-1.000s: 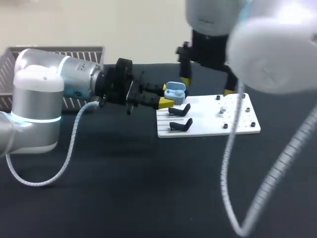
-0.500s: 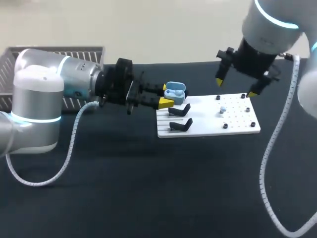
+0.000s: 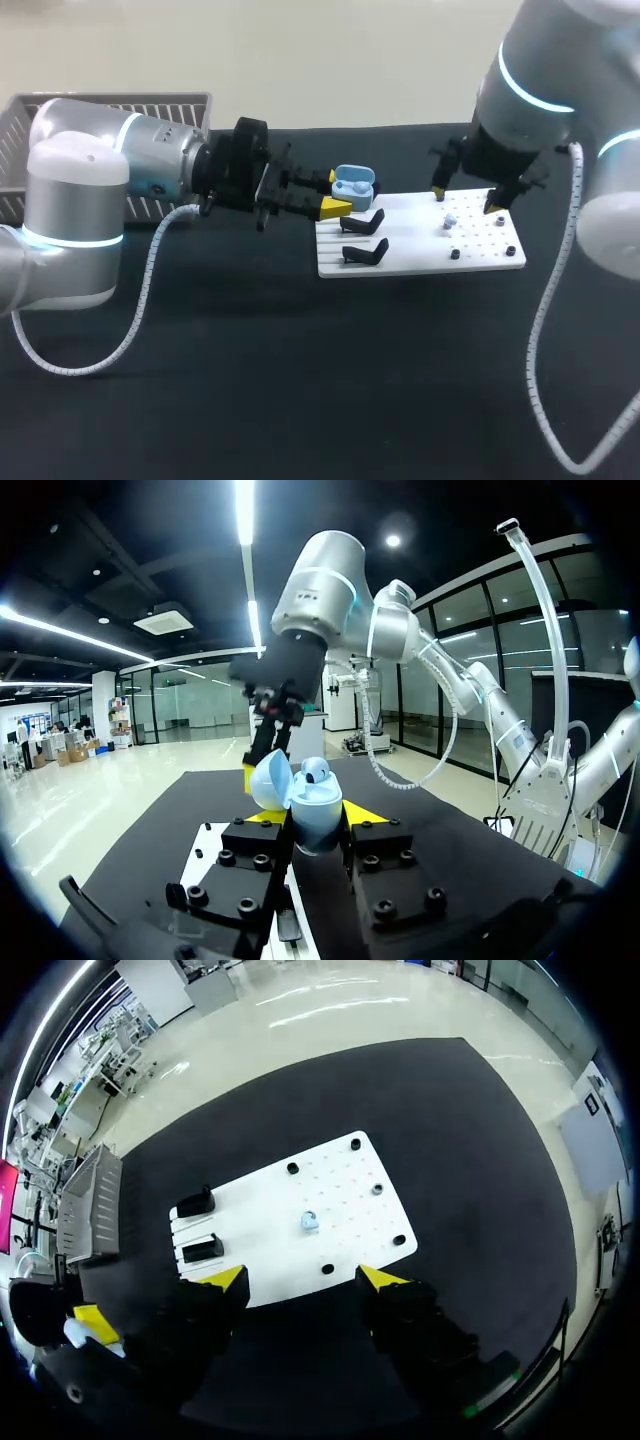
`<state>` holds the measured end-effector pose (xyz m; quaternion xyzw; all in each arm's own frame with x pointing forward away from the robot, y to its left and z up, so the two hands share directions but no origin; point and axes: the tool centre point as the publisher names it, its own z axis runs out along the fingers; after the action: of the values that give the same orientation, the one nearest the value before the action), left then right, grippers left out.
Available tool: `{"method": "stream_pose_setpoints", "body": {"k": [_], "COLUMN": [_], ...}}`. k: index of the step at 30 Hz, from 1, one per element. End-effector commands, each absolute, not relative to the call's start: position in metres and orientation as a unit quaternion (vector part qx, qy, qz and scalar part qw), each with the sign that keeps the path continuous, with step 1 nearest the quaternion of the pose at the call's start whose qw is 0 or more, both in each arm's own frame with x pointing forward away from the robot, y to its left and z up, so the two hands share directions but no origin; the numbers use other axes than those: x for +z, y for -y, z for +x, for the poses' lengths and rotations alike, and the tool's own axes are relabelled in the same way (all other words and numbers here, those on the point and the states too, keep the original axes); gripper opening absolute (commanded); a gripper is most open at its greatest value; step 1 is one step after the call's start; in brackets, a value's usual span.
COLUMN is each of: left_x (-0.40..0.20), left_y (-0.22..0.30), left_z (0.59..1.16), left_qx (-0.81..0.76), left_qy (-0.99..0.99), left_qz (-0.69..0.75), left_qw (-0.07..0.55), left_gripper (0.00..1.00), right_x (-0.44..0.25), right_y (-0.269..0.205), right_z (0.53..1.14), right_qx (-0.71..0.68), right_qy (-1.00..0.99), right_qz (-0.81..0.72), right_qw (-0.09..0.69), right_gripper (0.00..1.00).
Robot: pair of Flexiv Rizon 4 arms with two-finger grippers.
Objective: Pick up each earbud case from the left stands, insert the matching earbuds, close the lid, and place the case in the box.
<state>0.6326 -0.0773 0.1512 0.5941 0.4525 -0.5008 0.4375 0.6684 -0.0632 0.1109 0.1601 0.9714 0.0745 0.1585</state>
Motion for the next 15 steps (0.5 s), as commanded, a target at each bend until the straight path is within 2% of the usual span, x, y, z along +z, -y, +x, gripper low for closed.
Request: {"method": "stream_pose_setpoints", "body": {"k": [1, 9, 15], "left_x": [0.150, 0.150, 0.150], "left_y": [0.077, 0.077, 0.077], "left_z": [0.632, 0.632, 0.632], "left_qx": [-0.500, -0.500, -0.500], "left_qy": [-0.452, -0.452, -0.452], "left_qz": [0.594, 0.594, 0.594], "left_qw": [0.439, 0.439, 0.439], "left_gripper": [0.00, 0.00, 0.00], "right_x": [0.092, 0.071, 0.063], "right_y": [0.060, 0.064, 0.063], "right_z": [0.683, 0.684, 0.685], "right_qx": [0.073, 0.073, 0.074], "right_qy": [-0.975, -0.978, -0.979], "right_qz": [0.156, 0.147, 0.139], "right_qw": [0.142, 0.127, 0.128], "right_gripper": [0.67, 0.62, 0.52]}}
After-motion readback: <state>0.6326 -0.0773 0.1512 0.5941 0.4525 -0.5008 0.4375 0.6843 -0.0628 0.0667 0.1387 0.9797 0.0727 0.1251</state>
